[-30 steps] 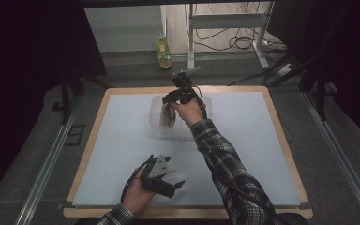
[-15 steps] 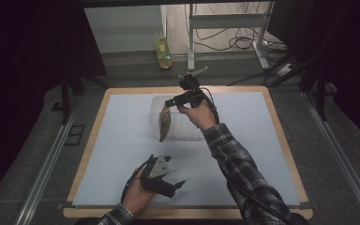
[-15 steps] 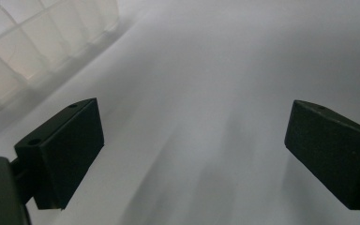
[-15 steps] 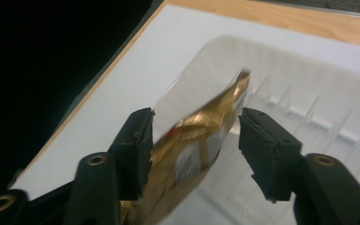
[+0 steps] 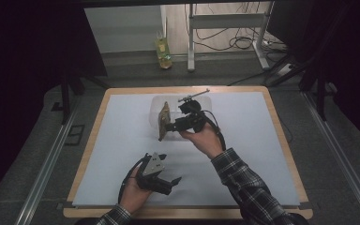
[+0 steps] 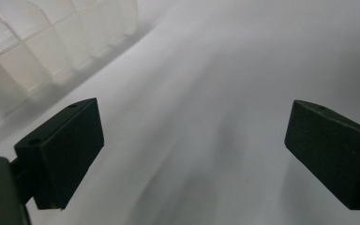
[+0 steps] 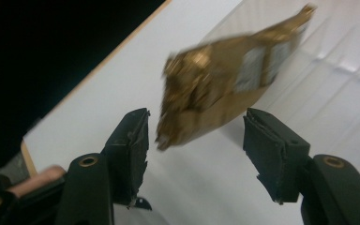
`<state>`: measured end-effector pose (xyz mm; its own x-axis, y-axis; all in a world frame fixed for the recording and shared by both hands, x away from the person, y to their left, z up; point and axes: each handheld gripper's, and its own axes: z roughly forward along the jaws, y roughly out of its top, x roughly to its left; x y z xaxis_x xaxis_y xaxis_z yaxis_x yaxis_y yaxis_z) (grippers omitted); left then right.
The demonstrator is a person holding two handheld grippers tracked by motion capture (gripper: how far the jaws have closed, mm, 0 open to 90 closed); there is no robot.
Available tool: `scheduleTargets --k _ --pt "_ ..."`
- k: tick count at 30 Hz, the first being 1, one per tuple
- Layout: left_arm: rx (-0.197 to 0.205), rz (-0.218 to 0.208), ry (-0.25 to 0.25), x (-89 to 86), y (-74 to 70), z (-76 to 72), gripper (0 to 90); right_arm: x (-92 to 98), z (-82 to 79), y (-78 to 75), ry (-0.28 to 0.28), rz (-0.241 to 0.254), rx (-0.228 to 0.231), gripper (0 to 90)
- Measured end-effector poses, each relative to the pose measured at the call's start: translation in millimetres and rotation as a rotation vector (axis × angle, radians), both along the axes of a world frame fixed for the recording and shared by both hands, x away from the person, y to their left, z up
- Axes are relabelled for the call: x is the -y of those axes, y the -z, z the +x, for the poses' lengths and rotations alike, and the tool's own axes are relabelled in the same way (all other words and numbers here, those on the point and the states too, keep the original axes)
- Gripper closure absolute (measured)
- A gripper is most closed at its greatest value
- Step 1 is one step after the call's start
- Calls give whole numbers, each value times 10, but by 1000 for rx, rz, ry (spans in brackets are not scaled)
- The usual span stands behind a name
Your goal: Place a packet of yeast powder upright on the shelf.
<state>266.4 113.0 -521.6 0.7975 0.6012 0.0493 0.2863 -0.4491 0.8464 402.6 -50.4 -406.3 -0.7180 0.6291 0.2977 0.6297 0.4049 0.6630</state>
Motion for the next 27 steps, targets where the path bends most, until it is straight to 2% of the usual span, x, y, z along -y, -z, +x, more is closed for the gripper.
scheduleTargets --k 1,2,3,6,7,9,10,11,12,13,16,19,27 --pt "1 2 0 -8 -1 -5 47 -61 -62 94 -4 -6 15 416" --pt "2 4 0 -16 -3 -7 47 -61 -62 94 -4 -6 15 416" --pt "-1 2 -2 -20 -2 -10 48 -127 -94 186 -5 -1 17 426" --pt "-4 3 0 -21 0 -8 48 -196 -105 272 0 6 17 462" --pt "-6 1 0 -10 6 -11 48 -256 -105 337 17 -13 27 548" --pt "-4 5 4 -4 4 -15 48 -293 -99 371 29 -33 51 621" --pt "-4 5 4 -4 4 -15 48 -293 -99 371 29 -33 51 621" --pt "-4 5 4 -4 4 -15 48 -305 -82 370 41 -41 55 710" --pt "-4 5 5 -5 4 -13 48 -298 -73 360 42 -40 58 751" --pt "-4 5 5 -6 6 -11 48 -298 -73 360 42 -40 58 751" --pt "-2 10 6 -11 4 -7 48 -264 -47 297 59 -31 71 832" --pt "-2 10 6 -9 5 -7 49 -237 16 218 74 -28 75 847" --pt "1 12 9 -6 4 -5 49 -234 302 5 113 52 63 847"
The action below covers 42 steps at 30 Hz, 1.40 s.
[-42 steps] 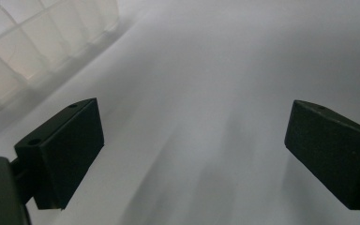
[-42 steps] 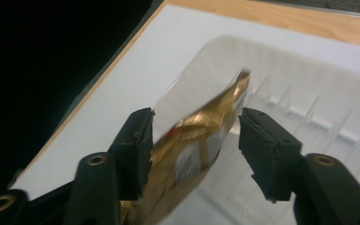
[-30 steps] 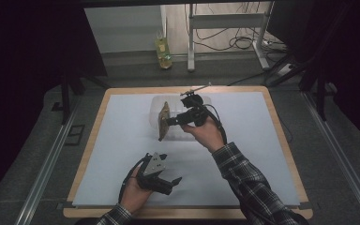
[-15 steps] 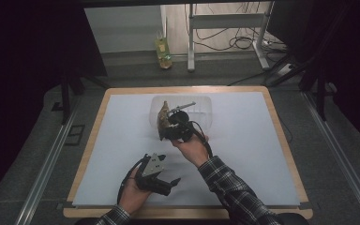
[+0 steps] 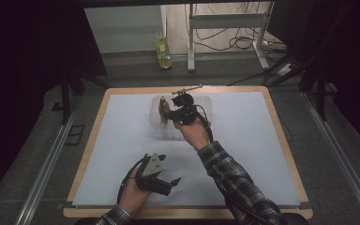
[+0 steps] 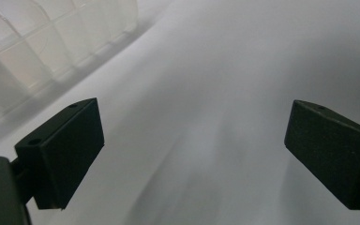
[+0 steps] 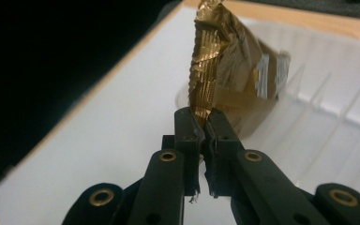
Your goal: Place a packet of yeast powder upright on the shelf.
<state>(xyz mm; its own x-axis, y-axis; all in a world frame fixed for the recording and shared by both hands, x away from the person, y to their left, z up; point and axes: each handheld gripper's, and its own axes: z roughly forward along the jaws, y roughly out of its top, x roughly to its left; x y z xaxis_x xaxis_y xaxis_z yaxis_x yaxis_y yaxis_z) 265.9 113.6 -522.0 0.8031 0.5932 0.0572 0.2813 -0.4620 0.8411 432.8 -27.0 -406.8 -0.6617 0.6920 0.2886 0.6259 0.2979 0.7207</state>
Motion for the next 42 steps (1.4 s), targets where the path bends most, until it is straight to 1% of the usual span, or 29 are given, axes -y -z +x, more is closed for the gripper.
scheduleTargets --k 2,5,7,9,12,15,16,17,18,19,20,21,22,24,25,27,28,29,30,31,35,37,40,42 --pt "0 -1 0 0 -1 1 49 -32 79 -51 8 4 12 846" --pt "0 -3 0 -6 -4 1 49 -91 196 -101 25 7 16 843" --pt "1 -8 -4 -6 -4 1 49 -125 272 -111 41 8 15 842" --pt "0 -5 -1 -10 -5 3 49 -148 346 -103 56 3 11 841" --pt "0 -7 0 -11 -6 5 49 -140 459 -83 86 23 3 840" --pt "-2 -8 1 -9 -5 4 49 -112 554 -51 123 25 11 842" --pt "-3 -7 1 -9 -4 6 49 -98 571 -43 128 18 14 839" --pt "-3 -7 1 -9 -3 7 49 -84 583 -41 131 18 17 827" --pt "-3 -7 1 -8 -2 7 49 -62 592 -52 120 9 20 776" --pt "-3 -6 2 -6 -2 7 49 -62 592 -52 120 9 20 776" --pt "-3 -6 2 -3 -2 6 49 -53 586 -64 114 -4 29 733" --pt "-2 -5 3 -1 -1 6 49 -44 578 -76 115 -19 43 669" --pt "-2 -5 3 2 0 5 49 -31 572 -83 110 -21 51 593" --pt "-3 -4 3 7 2 5 49 -1 562 -82 82 -14 45 525" --pt "-4 -4 3 7 3 6 48 18 548 -82 79 -17 54 494" --pt "-5 -4 2 6 5 8 48 57 513 -71 50 -17 63 441" --pt "-6 -7 0 8 6 8 48 79 491 -62 31 -22 61 412" --pt "-6 -3 2 4 4 10 48 100 467 -49 14 -32 70 385" --pt "-7 -5 1 4 4 9 48 138 407 -15 -12 -50 101 335" --pt "-7 -6 1 5 4 8 48 138 407 -15 -12 -50 101 335" --pt "-9 -9 3 15 7 8 45 245 287 68 -62 -77 153 262" --pt "-12 -11 4 17 10 9 45 267 271 80 -72 -76 155 255" --pt "-19 -17 7 15 14 14 43 317 208 91 -98 -89 180 225" --pt "-22 -19 7 14 17 17 42 345 165 90 -113 -88 187 209"
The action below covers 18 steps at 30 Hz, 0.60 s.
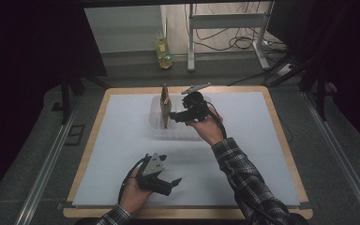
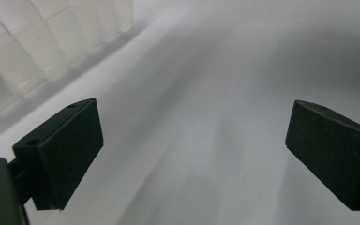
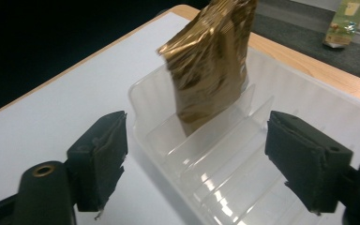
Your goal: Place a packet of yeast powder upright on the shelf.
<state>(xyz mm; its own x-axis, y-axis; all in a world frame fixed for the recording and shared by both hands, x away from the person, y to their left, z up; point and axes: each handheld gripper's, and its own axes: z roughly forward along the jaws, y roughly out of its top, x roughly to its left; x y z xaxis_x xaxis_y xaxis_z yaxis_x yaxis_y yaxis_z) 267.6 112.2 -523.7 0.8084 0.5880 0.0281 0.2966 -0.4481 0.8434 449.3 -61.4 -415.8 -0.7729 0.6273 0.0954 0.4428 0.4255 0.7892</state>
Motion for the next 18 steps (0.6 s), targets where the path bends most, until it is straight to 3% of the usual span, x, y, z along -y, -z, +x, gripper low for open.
scheduleTargets --k 7,12,18 --pt "-21 -8 1 5 10 10 30 94 -141 -17 -53 14 0 156" --pt "-32 -14 3 -4 10 17 29 183 -244 -28 -73 38 -4 125" --pt "-35 -18 5 -7 12 20 28 249 -333 -12 -84 31 4 113"
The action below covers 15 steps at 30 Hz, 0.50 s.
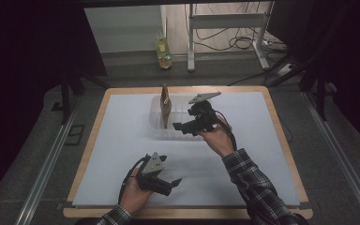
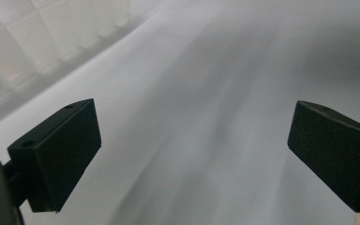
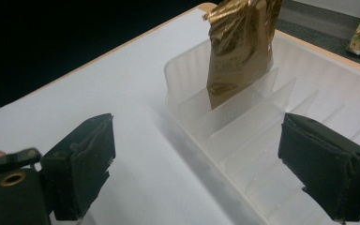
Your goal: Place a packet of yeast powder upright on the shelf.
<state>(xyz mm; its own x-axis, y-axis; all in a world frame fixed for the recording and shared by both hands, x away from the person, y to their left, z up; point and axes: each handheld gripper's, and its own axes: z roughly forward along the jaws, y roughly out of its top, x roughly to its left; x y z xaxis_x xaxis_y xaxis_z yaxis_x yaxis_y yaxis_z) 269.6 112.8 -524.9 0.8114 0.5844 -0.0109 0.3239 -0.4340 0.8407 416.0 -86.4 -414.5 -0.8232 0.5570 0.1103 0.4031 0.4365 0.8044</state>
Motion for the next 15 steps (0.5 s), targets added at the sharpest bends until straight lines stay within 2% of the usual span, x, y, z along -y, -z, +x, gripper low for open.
scheduleTargets --k 6,10,15 --pt "-7 1 5 1 11 8 27 81 -93 48 -12 -21 4 101" --pt "-8 3 5 4 11 8 27 156 -161 81 -19 -7 2 80" --pt "-10 7 4 8 12 8 27 281 -240 119 -24 -23 16 61"
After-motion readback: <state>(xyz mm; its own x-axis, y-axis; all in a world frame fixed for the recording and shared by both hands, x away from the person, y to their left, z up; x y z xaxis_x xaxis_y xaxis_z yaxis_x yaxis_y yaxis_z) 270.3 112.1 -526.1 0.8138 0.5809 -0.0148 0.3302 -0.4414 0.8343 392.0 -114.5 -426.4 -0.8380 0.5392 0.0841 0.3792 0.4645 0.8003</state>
